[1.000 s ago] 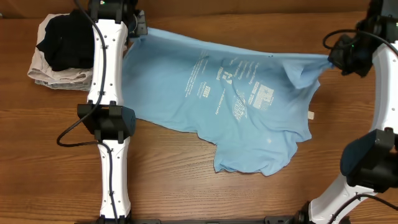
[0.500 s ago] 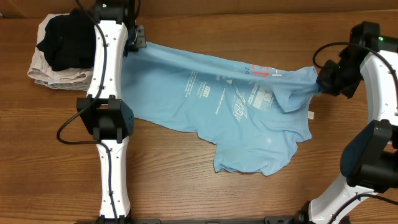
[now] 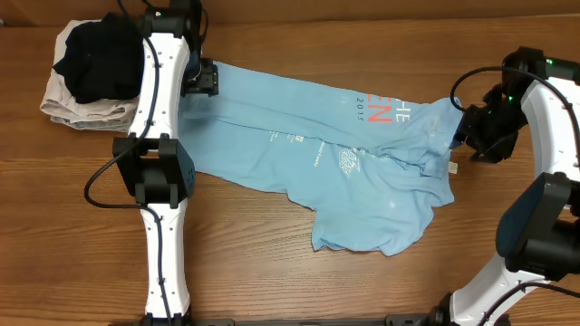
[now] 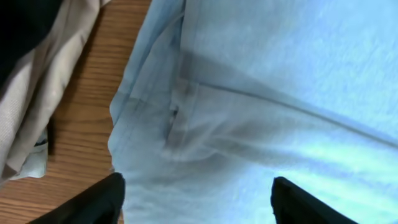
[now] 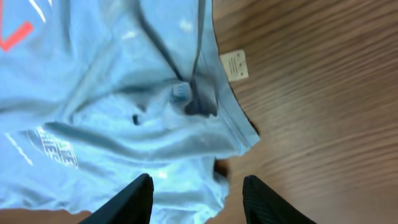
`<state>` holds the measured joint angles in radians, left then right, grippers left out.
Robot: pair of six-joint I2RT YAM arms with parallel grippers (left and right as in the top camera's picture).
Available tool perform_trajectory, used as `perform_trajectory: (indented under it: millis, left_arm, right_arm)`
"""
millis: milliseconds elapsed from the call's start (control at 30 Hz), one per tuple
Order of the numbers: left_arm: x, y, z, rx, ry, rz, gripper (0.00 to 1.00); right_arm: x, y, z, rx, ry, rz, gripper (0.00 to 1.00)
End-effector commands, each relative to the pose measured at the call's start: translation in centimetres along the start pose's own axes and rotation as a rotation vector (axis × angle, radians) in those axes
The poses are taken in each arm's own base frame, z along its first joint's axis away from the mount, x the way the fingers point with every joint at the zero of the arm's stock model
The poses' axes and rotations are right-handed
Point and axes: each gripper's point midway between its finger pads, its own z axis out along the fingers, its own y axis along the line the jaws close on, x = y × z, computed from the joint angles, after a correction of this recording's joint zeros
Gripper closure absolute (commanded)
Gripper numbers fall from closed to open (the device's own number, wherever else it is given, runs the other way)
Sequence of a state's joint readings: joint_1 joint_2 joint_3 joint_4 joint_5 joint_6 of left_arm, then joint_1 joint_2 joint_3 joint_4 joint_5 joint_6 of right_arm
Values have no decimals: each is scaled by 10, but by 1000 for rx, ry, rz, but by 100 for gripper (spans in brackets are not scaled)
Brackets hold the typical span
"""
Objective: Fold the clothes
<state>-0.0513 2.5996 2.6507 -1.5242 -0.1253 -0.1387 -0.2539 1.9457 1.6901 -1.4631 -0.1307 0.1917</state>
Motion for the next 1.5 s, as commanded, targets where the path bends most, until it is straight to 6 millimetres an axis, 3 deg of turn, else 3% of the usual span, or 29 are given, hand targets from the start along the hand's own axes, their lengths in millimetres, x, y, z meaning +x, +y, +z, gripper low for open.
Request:
perform_trajectory:
  millis: [0,133,333,433,633,800,967,1067,1233,1467]
  left_arm:
    - [-4,9,-21,-8,-38,-2,18]
    - [-8,14,-63,20,-109,-19,15]
    - [-16,18,-171,126,-377,-47,10]
    - [-9,23,-227,159,-509,-60,7]
    - [14,34,-291,169,-643,-55,2]
    - [29,39,-322,174,-709,-52,1]
    - [34,36,-331,201,-727,-39,1]
    - [33,33,-322,202,-693,-22,1]
    - [31,28,-279,183,-545,7,3]
    - [36,20,-216,163,-337,30,8]
  right_arm:
    - [3,2,-13,-15,-35,-27,50]
    - [8,5,-38,-36,-112,-39,50]
    - [35,13,-96,-99,-270,-75,49]
    - [57,14,-113,-107,-298,-95,47]
    - [90,16,-116,-112,-282,-74,46]
    - [108,6,-84,-101,-275,2,47]
    - [116,-4,-26,-109,-230,54,49]
    - [113,0,6,-153,-211,49,52]
    - [108,-2,43,-176,-227,72,59]
    - [101,-21,77,-105,-272,128,68]
